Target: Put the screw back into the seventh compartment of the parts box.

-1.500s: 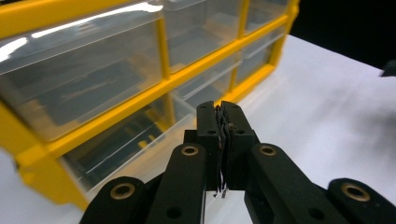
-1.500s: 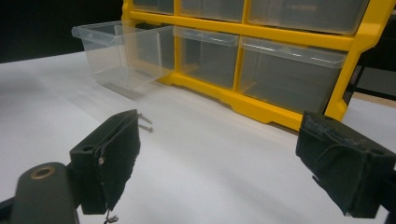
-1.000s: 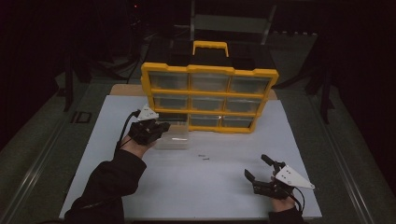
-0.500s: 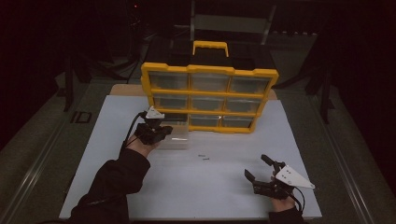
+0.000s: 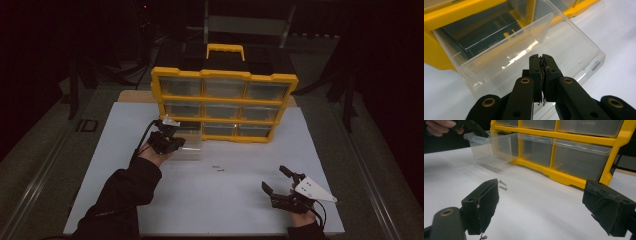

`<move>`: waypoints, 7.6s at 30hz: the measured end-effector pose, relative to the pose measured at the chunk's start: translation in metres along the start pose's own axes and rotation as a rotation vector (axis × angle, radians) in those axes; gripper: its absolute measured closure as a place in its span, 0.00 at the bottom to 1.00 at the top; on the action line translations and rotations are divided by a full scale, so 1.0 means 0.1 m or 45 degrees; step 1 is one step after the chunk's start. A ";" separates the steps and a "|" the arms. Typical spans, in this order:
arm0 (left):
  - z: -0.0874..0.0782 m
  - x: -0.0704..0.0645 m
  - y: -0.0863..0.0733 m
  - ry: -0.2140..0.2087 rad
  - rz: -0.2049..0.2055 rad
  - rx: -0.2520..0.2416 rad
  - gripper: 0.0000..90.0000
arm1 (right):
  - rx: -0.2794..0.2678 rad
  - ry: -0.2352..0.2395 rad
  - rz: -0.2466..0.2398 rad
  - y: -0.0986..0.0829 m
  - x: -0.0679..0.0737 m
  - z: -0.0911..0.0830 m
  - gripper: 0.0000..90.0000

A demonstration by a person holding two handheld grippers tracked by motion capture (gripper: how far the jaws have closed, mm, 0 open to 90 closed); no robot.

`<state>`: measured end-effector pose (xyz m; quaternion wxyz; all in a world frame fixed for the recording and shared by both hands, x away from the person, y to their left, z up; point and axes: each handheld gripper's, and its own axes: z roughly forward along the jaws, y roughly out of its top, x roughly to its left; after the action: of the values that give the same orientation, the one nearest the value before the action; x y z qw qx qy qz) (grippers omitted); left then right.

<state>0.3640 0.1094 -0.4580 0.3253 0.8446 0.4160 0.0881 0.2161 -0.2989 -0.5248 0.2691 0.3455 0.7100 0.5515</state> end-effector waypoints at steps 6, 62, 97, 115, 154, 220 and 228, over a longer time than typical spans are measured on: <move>-0.01 -0.01 0.04 -0.002 -0.007 0.004 0.76 | 0.000 -0.001 -0.002 0.00 0.00 0.00 0.15; 0.01 -0.77 0.14 -0.345 0.237 -0.318 0.15 | 0.001 0.002 -0.003 0.01 0.00 -0.01 0.15; 0.79 -0.86 -0.25 -0.431 0.325 -0.165 0.49 | 0.007 0.007 -0.004 0.00 0.00 0.00 0.15; 1.03 -0.83 -0.31 -0.357 0.356 -0.125 0.75 | 0.006 0.011 -0.005 0.00 0.00 0.00 0.15; 0.98 -0.98 -0.30 -0.354 0.440 -0.076 0.96 | 0.008 0.011 0.005 0.00 -0.01 0.00 0.15; -0.46 -0.45 0.23 -0.182 0.285 -0.416 0.96 | 0.018 0.008 -0.003 -0.01 0.00 0.01 0.15; -0.52 -0.37 0.22 -0.098 0.233 -0.451 0.96 | 0.018 0.009 -0.005 -0.01 0.00 0.01 0.15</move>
<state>0.3328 0.0967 -0.3993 0.4751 0.8112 0.3028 0.1567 0.2169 -0.2978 -0.5257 0.2652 0.3443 0.7154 0.5471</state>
